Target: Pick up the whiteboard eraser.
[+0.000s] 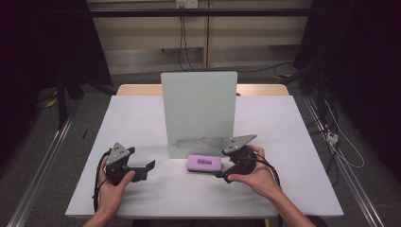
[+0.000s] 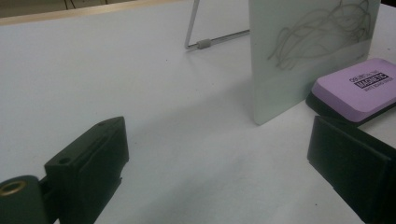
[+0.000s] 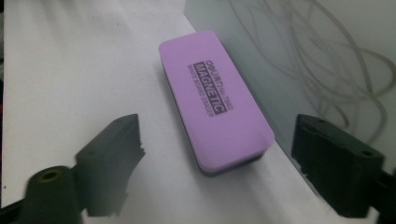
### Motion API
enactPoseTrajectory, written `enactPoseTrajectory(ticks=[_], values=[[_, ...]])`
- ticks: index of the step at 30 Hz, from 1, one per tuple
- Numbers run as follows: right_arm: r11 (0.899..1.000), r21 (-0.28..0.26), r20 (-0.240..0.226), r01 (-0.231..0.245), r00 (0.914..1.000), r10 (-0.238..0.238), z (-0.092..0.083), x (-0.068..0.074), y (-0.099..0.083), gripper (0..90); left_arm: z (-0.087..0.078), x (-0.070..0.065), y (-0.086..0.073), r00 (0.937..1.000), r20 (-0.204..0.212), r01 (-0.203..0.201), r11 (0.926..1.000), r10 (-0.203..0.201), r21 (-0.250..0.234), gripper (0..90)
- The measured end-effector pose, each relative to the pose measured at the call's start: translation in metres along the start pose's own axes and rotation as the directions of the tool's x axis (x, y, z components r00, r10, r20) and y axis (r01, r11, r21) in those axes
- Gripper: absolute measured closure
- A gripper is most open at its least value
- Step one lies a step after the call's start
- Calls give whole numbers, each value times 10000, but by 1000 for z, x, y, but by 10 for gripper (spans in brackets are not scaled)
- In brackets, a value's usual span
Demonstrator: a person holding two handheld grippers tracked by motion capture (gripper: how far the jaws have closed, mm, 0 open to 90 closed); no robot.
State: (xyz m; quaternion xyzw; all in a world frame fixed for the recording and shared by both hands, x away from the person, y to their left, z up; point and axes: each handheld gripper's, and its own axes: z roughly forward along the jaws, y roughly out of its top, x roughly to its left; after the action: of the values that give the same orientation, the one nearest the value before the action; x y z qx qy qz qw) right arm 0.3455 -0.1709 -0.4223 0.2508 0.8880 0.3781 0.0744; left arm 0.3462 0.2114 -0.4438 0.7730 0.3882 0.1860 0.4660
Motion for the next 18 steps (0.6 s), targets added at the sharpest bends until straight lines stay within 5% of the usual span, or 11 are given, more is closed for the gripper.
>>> enactPoseTrajectory(ticks=[13, 18], values=[[9877, 986, -326, 1214, 9924, -1187, 28, -5, 32, 264, 0, 1, 0, 10000, 44, -72, 9999, 71, 89, 54], [9702, 1699, -581, 1727, 9846, -1651, 39, -2, 45, 308, 0, 0, 0, 9999, 81, -100, 9999, 99, 104, 54]])
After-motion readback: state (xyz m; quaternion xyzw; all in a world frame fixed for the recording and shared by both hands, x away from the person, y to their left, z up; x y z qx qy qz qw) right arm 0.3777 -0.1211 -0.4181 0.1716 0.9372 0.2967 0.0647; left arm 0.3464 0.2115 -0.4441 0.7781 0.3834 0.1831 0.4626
